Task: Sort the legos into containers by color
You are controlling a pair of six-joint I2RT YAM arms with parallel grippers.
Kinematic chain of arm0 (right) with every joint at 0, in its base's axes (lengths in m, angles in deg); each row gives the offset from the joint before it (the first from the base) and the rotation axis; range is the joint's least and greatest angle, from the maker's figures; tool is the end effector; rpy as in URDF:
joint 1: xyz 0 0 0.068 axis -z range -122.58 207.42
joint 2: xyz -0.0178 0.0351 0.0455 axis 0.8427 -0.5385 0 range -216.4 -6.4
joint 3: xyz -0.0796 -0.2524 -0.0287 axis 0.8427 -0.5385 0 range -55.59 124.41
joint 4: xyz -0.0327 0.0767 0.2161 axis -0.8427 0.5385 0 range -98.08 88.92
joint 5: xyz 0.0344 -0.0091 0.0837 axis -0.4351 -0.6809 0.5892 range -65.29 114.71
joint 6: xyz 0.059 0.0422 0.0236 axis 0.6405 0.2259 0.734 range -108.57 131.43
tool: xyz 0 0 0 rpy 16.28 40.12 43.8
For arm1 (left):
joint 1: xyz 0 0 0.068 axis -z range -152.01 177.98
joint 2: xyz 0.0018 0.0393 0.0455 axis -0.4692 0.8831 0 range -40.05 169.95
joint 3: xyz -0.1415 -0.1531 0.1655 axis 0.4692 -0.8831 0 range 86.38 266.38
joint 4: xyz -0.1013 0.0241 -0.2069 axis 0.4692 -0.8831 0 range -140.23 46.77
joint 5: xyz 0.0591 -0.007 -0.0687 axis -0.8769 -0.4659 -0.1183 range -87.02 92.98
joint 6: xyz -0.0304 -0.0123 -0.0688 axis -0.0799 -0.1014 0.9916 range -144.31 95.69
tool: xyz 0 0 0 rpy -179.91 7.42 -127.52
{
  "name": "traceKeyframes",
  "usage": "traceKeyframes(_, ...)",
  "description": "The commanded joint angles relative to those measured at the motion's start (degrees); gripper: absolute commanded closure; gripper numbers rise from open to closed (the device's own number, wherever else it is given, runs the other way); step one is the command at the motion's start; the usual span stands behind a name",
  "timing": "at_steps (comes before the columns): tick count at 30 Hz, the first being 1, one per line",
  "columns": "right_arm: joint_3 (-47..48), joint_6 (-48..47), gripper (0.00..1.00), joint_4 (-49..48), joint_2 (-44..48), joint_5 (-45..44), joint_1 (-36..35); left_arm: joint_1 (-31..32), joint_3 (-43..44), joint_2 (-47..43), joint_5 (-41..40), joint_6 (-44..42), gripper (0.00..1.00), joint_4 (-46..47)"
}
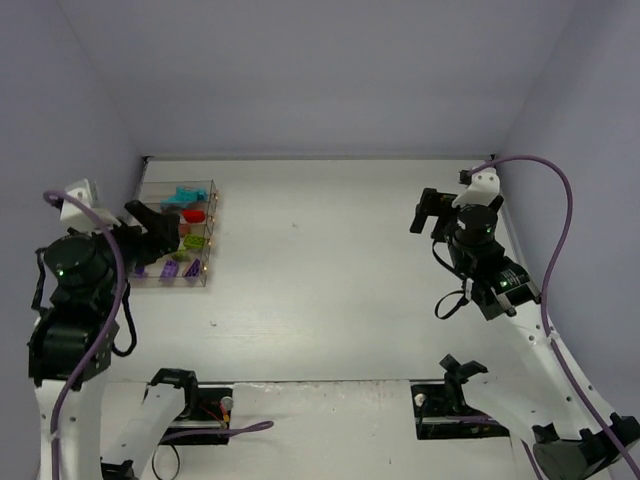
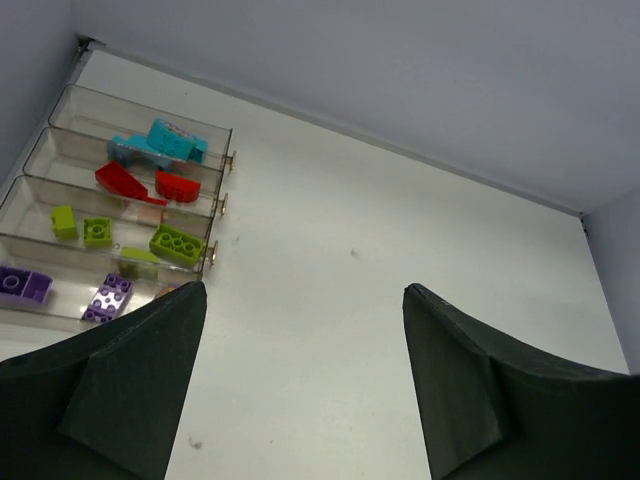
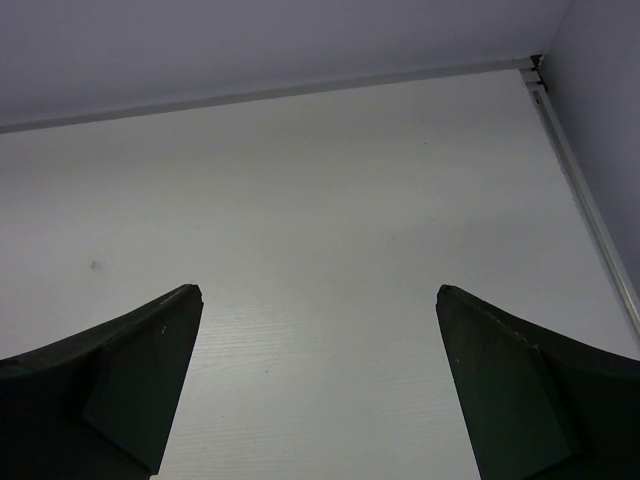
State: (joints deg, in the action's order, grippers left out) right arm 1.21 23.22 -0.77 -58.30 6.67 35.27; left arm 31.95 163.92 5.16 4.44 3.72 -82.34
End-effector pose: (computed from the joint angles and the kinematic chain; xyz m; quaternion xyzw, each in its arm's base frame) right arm 0.1961 0.0583 0.3881 0.0437 0.7198 0.0912 0.6868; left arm 0.1239 -0.0102 0.4441 -0.1476 0.7330 -0.1921 0.6356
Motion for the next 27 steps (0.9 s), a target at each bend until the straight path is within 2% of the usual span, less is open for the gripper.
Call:
traceKeyframes(1,2.4,-4.1,0.00,-1.8,3.4,-2.5,0.3,1.6,-2.5,-6.6,-2.8,-3.7,0.26,-4.4)
traceKeyframes(11,2.2,-8.4,0.00,0.7,10.7,-3.9,0.3,4.8,-4.9,-13.7,-4.7,-2.2,0.23,-10.6)
traceKeyframes(18,1.9,-7.8,0.00,2.1,15.3,-4.1,0.3,6.0,-5.3,-16.6,-6.4,-3.2,0.21,-12.6)
traceKeyframes(27,2.0,-9.3,0.00,3.4,16.6,-3.6,0.3,6.1,-5.7,-18.2,-7.3,-2.8,0.18,-15.3)
